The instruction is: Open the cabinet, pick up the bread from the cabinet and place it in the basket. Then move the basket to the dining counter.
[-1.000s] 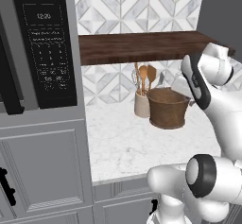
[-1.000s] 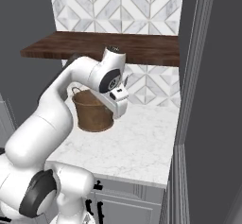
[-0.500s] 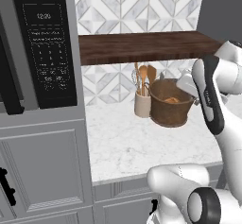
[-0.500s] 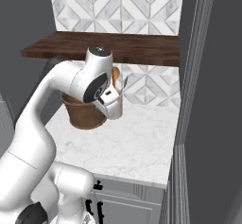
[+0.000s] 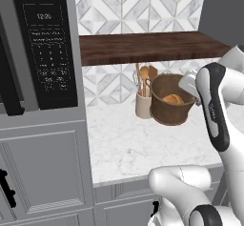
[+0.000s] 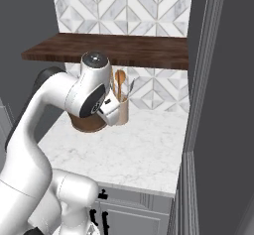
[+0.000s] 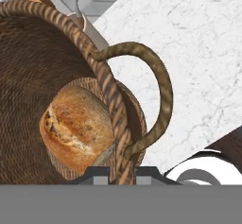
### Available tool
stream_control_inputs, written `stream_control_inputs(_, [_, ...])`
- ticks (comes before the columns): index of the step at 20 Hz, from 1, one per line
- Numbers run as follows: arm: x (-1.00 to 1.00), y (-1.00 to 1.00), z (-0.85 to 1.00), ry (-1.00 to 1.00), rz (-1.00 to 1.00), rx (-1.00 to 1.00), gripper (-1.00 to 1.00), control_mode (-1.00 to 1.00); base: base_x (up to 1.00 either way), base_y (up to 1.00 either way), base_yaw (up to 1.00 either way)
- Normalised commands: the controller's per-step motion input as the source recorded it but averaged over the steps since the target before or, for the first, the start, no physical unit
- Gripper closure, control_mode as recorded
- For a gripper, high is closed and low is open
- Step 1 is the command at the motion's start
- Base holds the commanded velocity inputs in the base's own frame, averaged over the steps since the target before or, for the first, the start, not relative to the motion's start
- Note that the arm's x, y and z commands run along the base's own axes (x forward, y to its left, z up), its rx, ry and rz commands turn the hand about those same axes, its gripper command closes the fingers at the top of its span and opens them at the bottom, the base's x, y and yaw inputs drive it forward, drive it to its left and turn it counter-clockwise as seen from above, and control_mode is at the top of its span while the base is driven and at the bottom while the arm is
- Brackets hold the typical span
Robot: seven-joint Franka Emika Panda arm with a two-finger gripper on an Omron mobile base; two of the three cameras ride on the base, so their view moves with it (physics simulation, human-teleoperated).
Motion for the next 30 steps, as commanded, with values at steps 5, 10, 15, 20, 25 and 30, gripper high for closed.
stream_control_inputs(5, [0.0, -0.01, 0.04, 0.0, 0.0, 0.02, 1.0, -1.0, 0.0, 0.0, 0.0])
stream_control_inputs(10, [0.0, 0.0, 0.03, 0.0, 0.0, 0.0, 1.0, -1.0, 0.0, 0.0, 0.0])
stream_control_inputs(15, [0.0, 0.0, 0.0, 0.0, 0.0, 0.0, 1.0, 1.0, -0.81, 0.06, 0.0])
stream_control_inputs(20, [0.0, 0.0, 0.0, 0.0, 0.0, 0.0, 1.0, 1.0, -1.0, 0.66, 0.21])
stream_control_inputs(25, [0.0, 0.0, 0.0, 0.0, 0.0, 0.0, 1.0, 1.0, -0.39, 0.81, 0.9])
stream_control_inputs(30, [0.0, 0.0, 0.0, 0.0, 0.0, 0.0, 1.0, 1.0, -0.24, 0.34, 1.0])
